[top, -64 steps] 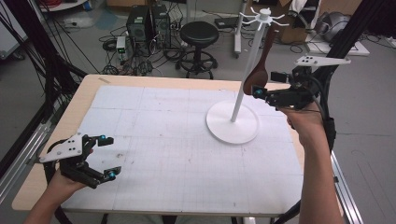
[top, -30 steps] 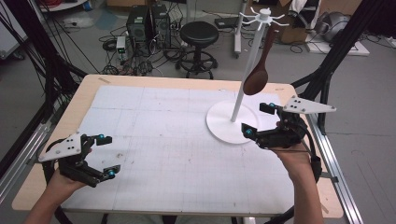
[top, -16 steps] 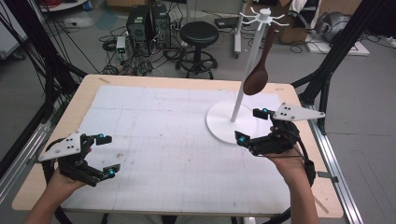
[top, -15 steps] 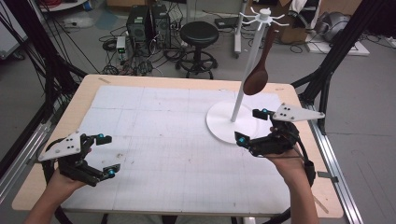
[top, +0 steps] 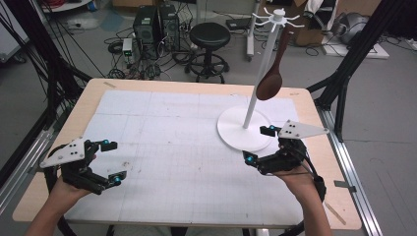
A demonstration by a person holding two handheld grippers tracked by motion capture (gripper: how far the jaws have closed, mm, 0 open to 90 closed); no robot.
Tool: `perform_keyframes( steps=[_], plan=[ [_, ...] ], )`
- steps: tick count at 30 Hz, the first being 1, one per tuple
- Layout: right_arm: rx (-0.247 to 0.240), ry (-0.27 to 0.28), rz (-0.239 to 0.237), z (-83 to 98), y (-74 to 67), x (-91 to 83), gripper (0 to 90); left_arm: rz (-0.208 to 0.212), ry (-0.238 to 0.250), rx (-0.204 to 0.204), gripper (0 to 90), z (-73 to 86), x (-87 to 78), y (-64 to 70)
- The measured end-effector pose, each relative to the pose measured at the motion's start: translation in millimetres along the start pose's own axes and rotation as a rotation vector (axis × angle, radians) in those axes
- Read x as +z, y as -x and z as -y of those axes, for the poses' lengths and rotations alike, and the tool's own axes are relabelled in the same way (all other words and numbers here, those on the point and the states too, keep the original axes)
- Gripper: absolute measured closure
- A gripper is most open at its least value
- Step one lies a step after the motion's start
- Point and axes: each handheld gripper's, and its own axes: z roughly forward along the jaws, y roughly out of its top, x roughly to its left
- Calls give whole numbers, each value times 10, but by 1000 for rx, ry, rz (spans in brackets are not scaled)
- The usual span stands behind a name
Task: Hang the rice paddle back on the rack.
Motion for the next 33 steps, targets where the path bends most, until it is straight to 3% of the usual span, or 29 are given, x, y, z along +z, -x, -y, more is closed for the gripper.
perform_keyframes(
  steps=[16, 33],
  plan=[
    [-10, -28, -41, 217, -30, 145, 1, -24, 4, -6, 17, 13, -36, -22],
    [-13, -10, -30, 318, -58, 123, 1, -34, 6, -7, 17, 20, -49, -21]
  ],
)
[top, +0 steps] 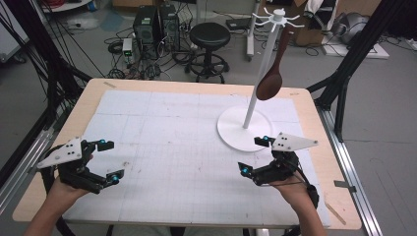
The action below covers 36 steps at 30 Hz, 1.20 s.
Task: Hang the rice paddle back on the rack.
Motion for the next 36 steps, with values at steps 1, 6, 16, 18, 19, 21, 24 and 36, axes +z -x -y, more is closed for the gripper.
perform_keyframes(
  steps=[1, 6, 16, 18, 19, 21, 24, 36],
  plan=[
    [3, -2, -1, 3, -2, 1, 1, -1, 1, -1, 18, 0, 0, 0],
    [-2, -3, 0, 14, -5, 1, 1, -4, -3, 4, 17, 4, 9, -3],
    [1, -3, 0, 35, -13, 16, 1, -12, 4, 4, 18, 9, 5, -4],
    [5, -4, 0, 48, -13, 20, 1, -12, 3, 5, 17, 9, 7, -7],
    [7, -6, 0, 52, -14, 20, 1, -12, 4, 4, 17, 10, 8, -7],
    [8, -5, -2, 60, -15, 22, 1, -12, 3, 7, 17, 9, 9, -8],
    [12, -6, -2, 75, -18, 28, 1, -15, 4, 4, 17, 10, 10, -7],
    [16, -11, -7, 117, -12, 47, 1, -14, 4, 4, 17, 16, 21, -8]
  ],
)
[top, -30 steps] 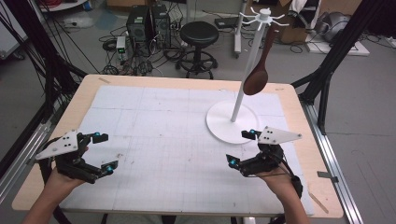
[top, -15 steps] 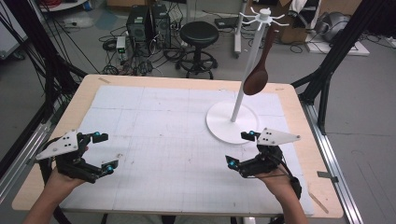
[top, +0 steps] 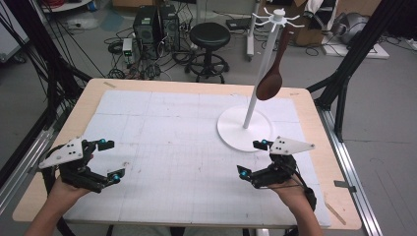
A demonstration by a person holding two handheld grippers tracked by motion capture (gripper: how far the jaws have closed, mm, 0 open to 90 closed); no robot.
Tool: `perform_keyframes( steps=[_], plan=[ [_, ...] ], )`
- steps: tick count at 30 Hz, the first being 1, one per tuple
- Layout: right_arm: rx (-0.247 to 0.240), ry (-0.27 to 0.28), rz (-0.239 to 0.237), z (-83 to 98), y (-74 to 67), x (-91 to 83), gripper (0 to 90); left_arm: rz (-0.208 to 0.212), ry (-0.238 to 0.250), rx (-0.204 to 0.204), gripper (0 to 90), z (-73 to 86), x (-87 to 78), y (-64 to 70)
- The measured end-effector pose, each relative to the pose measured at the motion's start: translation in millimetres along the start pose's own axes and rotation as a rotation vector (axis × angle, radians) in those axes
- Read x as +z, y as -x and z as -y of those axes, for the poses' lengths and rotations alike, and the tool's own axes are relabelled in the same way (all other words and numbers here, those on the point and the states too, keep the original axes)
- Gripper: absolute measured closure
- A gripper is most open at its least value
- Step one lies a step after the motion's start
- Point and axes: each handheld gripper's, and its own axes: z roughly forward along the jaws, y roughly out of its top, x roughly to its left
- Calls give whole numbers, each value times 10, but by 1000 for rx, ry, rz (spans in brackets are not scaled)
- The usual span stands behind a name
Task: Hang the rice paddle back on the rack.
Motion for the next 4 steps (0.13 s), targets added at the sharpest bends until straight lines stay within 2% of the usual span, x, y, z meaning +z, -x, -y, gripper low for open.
perform_keyframes(
  steps=[4],
  plan=[
    [4, -5, -2, 12, 3, 11, 1, 0, -4, -2, 17, 10, 7, -5]
  ],
)
